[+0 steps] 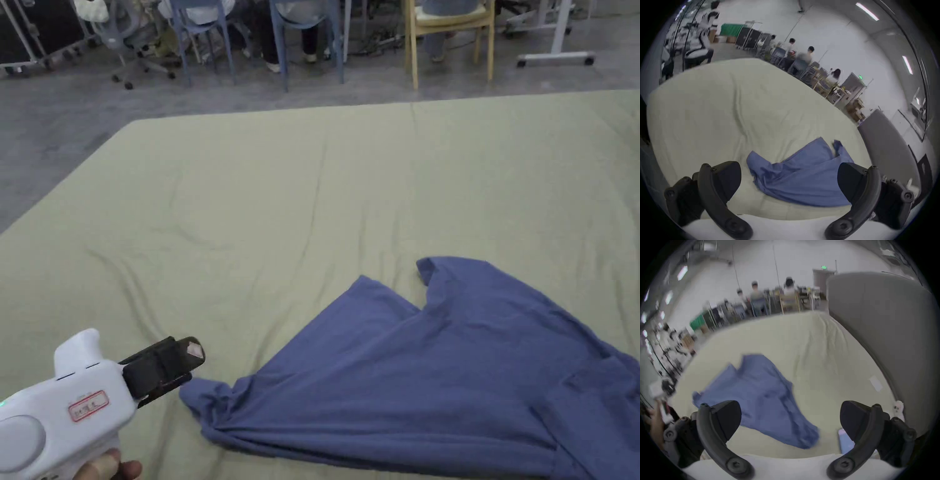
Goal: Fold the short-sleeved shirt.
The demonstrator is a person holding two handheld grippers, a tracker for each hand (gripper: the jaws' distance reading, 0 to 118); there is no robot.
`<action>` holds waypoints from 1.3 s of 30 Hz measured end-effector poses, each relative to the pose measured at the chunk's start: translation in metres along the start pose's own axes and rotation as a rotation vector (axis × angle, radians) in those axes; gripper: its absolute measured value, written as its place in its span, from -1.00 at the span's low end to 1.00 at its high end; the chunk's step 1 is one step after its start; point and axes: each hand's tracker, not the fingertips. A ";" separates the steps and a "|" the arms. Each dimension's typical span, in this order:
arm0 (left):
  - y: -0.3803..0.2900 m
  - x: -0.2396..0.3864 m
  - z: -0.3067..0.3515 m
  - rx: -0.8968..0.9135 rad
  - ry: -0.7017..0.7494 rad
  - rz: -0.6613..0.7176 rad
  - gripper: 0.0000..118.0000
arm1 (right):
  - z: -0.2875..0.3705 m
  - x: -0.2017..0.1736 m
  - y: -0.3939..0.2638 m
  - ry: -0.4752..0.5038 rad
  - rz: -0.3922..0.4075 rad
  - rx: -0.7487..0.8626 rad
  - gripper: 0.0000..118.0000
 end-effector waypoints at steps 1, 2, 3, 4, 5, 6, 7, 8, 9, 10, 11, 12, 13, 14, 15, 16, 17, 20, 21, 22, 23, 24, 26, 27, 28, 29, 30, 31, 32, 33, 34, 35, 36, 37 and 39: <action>-0.009 0.006 0.004 -0.062 0.041 -0.047 1.00 | -0.004 -0.008 -0.005 0.018 -0.017 -0.002 1.00; -0.016 0.011 -0.004 -0.157 0.118 -0.108 0.95 | -0.004 -0.021 -0.010 0.013 -0.017 -0.021 0.99; -0.033 0.019 -0.006 -0.195 0.203 -0.168 0.31 | -0.007 -0.035 -0.018 0.018 -0.007 -0.042 0.69; -0.050 0.024 -0.008 -0.214 0.256 -0.201 -0.84 | -0.022 -0.041 -0.032 0.047 0.035 -0.090 -0.05; -0.068 0.027 -0.010 -0.225 0.272 -0.219 -1.00 | -0.031 -0.054 -0.044 0.073 0.092 -0.112 -0.96; -0.083 0.019 -0.016 -0.216 0.276 -0.155 -1.00 | -0.041 -0.070 -0.058 0.073 0.141 -0.141 -0.96; -0.091 0.015 -0.019 -0.274 0.201 -0.110 -1.00 | -0.045 -0.082 -0.068 0.059 0.160 -0.143 -0.96; -0.096 0.009 -0.024 -0.300 0.134 -0.040 -1.00 | -0.053 -0.092 -0.078 0.110 0.168 -0.185 -0.96; -0.095 0.002 -0.027 -0.288 0.113 0.023 -0.99 | -0.061 -0.094 -0.087 0.186 0.155 -0.224 -0.96; -0.090 -0.002 -0.031 -0.258 0.135 0.039 -0.59 | -0.067 -0.098 -0.090 0.227 0.138 -0.259 -0.96; -0.083 -0.006 -0.038 -0.237 0.164 0.001 0.34 | -0.073 -0.101 -0.091 0.248 0.132 -0.279 -0.96; -0.073 -0.010 -0.048 -0.191 0.203 -0.030 1.00 | -0.074 -0.103 -0.092 0.260 0.150 -0.278 -0.96; -0.065 -0.008 -0.060 -0.175 0.239 -0.060 1.00 | -0.073 -0.104 -0.091 0.249 0.173 -0.274 -0.96; -0.059 -0.005 -0.068 -0.158 0.262 -0.079 1.00 | -0.073 -0.104 -0.088 0.230 0.210 -0.269 -0.96; -0.053 -0.003 -0.086 -0.119 0.254 -0.076 1.00 | -0.074 -0.104 -0.086 0.218 0.234 -0.265 -0.96; -0.045 -0.004 -0.101 -0.140 0.259 -0.088 1.00 | -0.075 -0.103 -0.084 0.206 0.246 -0.267 -0.96; -0.035 -0.007 -0.115 -0.172 0.277 -0.129 1.00 | -0.076 -0.112 -0.080 0.185 0.259 -0.276 -0.96; -0.030 -0.015 -0.165 -0.227 0.411 -0.261 1.00 | -0.084 -0.107 -0.078 0.163 0.248 -0.294 -0.96; -0.031 -0.016 -0.178 -0.272 0.452 -0.292 0.97 | -0.089 -0.103 -0.076 0.154 0.239 -0.304 -0.96; -0.033 -0.016 -0.186 -0.300 0.482 -0.337 0.78 | -0.092 -0.101 -0.076 0.137 0.233 -0.316 -0.96; -0.036 -0.015 -0.188 -0.281 0.478 -0.355 0.29 | -0.095 -0.099 -0.076 0.119 0.229 -0.325 -0.96; -0.039 -0.014 -0.184 -0.245 0.455 -0.363 -0.73 | -0.100 -0.096 -0.075 0.111 0.230 -0.335 -0.96; -0.042 -0.011 -0.171 -0.150 0.447 -0.345 -0.98 | -0.110 -0.091 -0.067 0.100 0.234 -0.349 -0.96; -0.043 -0.007 -0.167 -0.172 0.448 -0.347 -0.98 | -0.118 -0.088 -0.059 0.096 0.246 -0.352 -0.96; -0.041 -0.006 -0.160 -0.174 0.424 -0.311 -0.98 | -0.127 -0.086 -0.050 0.090 0.268 -0.351 -0.96; -0.040 -0.009 -0.149 -0.151 0.378 -0.241 -0.98 | -0.141 -0.084 -0.036 0.086 0.310 -0.339 -0.96; -0.038 -0.011 -0.138 -0.127 0.328 -0.180 -0.98 | -0.157 -0.083 -0.021 0.086 0.346 -0.311 -0.96; -0.037 -0.010 -0.130 -0.123 0.290 -0.157 -0.98 | -0.173 -0.082 -0.007 0.095 0.373 -0.284 -0.94; -0.036 -0.007 -0.123 -0.120 0.272 -0.150 -0.98 | -0.196 -0.080 0.009 0.109 0.389 -0.276 -0.49; -0.036 -0.004 -0.118 -0.122 0.273 -0.156 -0.98 | -0.226 -0.069 0.025 0.099 0.381 -0.292 0.76; -0.036 0.000 -0.112 -0.119 0.269 -0.165 -0.98 | -0.256 -0.067 0.039 0.085 0.376 -0.321 0.99; -0.035 0.004 -0.106 -0.113 0.264 -0.172 -0.98 | -0.287 -0.066 0.047 0.050 0.381 -0.384 0.90; -0.034 0.008 -0.101 -0.102 0.259 -0.177 -0.98 | -0.309 -0.058 0.051 0.056 0.402 -0.320 0.93; -0.032 0.011 -0.096 -0.097 0.252 -0.179 -0.98 | -0.346 -0.058 0.065 0.019 0.419 -0.373 0.96; -0.029 0.018 -0.089 -0.089 0.245 -0.176 -0.98 | -0.397 -0.053 0.066 -0.064 0.402 -0.468 0.97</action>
